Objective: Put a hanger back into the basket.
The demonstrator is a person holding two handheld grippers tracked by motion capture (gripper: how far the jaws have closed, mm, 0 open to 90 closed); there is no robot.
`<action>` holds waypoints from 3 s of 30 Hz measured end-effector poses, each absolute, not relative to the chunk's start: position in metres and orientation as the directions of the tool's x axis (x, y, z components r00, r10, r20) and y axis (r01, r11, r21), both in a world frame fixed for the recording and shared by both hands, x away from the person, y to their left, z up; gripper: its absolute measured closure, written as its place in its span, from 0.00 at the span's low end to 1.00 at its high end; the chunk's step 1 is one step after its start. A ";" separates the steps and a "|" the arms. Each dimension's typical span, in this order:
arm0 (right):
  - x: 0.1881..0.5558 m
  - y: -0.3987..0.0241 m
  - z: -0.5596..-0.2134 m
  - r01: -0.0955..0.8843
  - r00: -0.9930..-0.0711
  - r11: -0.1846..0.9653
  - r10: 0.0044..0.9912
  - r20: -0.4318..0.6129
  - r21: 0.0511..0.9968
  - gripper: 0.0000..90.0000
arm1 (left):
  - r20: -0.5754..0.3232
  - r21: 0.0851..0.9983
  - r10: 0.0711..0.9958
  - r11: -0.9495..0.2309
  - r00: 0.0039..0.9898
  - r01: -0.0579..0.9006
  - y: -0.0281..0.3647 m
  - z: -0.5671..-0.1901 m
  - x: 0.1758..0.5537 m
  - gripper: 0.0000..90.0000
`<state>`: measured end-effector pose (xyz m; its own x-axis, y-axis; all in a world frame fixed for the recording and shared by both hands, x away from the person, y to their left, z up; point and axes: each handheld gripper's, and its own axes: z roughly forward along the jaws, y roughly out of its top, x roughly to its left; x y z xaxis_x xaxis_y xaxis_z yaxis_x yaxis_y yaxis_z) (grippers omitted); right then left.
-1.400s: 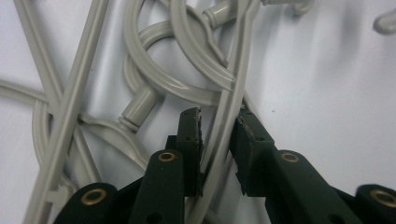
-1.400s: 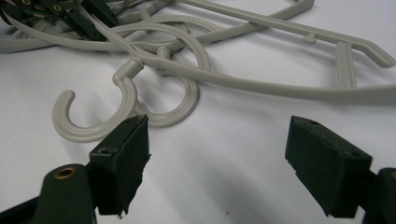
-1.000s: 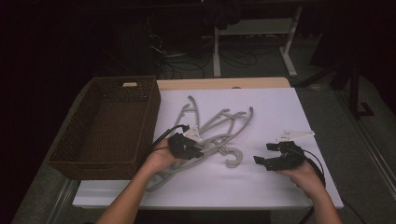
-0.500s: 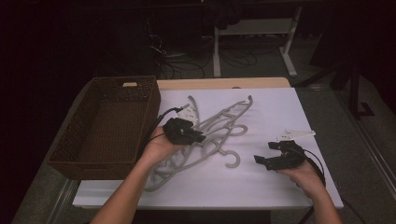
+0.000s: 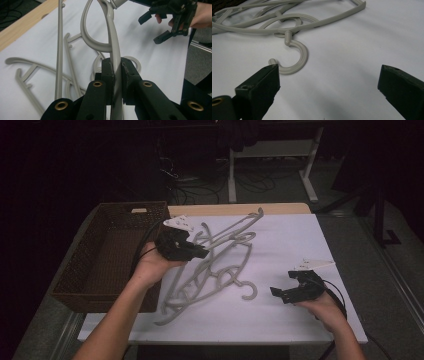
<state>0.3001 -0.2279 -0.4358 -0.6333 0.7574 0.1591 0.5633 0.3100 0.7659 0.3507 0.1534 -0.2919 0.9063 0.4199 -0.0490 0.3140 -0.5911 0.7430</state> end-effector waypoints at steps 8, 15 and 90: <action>0.300 -0.227 -0.437 0.564 -0.630 0.311 0.761 0.156 0.765 0.04 | -0.055 0.764 0.448 -0.557 0.892 0.327 0.192 -0.272 0.347 0.92; 0.301 -0.227 -0.437 0.562 -0.627 0.309 0.764 0.152 0.767 0.03 | -0.063 0.785 0.492 -0.513 0.868 0.347 0.234 -0.260 0.343 0.92; 0.305 -0.217 -0.441 0.560 -0.635 0.343 0.762 0.125 0.754 0.00 | -0.232 0.741 0.721 -0.304 0.653 0.599 0.429 -0.333 0.356 0.59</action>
<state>0.3047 -0.2173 -0.4414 -0.6354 0.7621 0.1246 0.5596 0.3431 0.7544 0.3560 0.4294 -0.3330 0.6532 0.7207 -0.2324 0.5989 -0.3039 0.7410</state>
